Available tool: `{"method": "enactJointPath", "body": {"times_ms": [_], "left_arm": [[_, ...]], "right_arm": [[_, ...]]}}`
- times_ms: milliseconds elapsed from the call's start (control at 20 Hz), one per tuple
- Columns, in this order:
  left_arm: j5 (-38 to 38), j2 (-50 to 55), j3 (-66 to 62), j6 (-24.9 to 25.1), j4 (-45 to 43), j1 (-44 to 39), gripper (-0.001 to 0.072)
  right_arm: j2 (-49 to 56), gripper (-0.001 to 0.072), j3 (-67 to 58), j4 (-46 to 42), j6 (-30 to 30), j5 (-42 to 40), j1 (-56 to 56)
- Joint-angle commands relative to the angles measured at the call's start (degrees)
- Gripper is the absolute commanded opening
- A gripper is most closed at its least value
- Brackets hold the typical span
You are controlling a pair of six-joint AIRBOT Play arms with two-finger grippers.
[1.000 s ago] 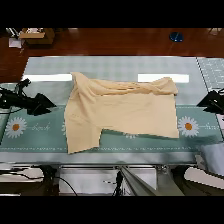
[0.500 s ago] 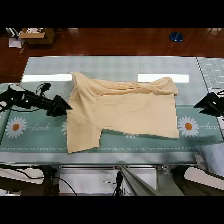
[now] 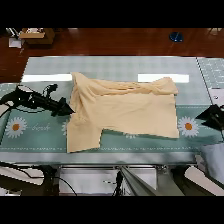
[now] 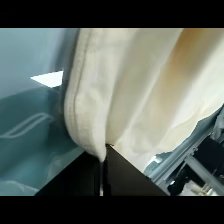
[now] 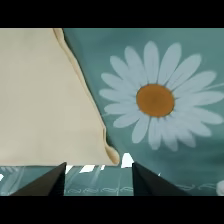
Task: Fold the shirts.
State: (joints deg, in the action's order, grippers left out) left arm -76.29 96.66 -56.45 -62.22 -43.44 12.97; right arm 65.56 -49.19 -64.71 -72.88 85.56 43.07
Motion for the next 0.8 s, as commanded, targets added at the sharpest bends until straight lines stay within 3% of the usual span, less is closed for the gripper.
{"method": "enactJointPath", "body": {"times_ms": [0, 350, 600, 650, 750], "left_arm": [[-3.45, -0.66, -0.26, 3.08, 4.11, 0.11, 0.0024], [-4.39, -1.16, -0.26, 4.87, 6.67, 0.11, 0.0025], [-4.35, -1.16, -0.26, 6.80, 7.41, 0.11, 0.0024], [-4.37, -1.16, -0.26, 8.13, 7.98, 0.11, 0.0025], [-4.42, -1.18, -0.44, 8.68, 9.70, 0.28, 0.0024]], "right_arm": [[-3.06, 0.0493, 12.41, 0.83, 2.47, -1.16, 1.40], [-3.04, 0.0493, 20.37, 1.88, 1.42, -9.09, 0.87], [-2.99, 0.0485, 22.23, 5.73, -2.03, -22.23, -10.75], [-2.99, 0.0460, 22.23, 7.34, -3.76, -26.47, -13.46], [-2.99, 0.0205, 21.88, 13.79, -4.20, -31.67, -16.76]]}}
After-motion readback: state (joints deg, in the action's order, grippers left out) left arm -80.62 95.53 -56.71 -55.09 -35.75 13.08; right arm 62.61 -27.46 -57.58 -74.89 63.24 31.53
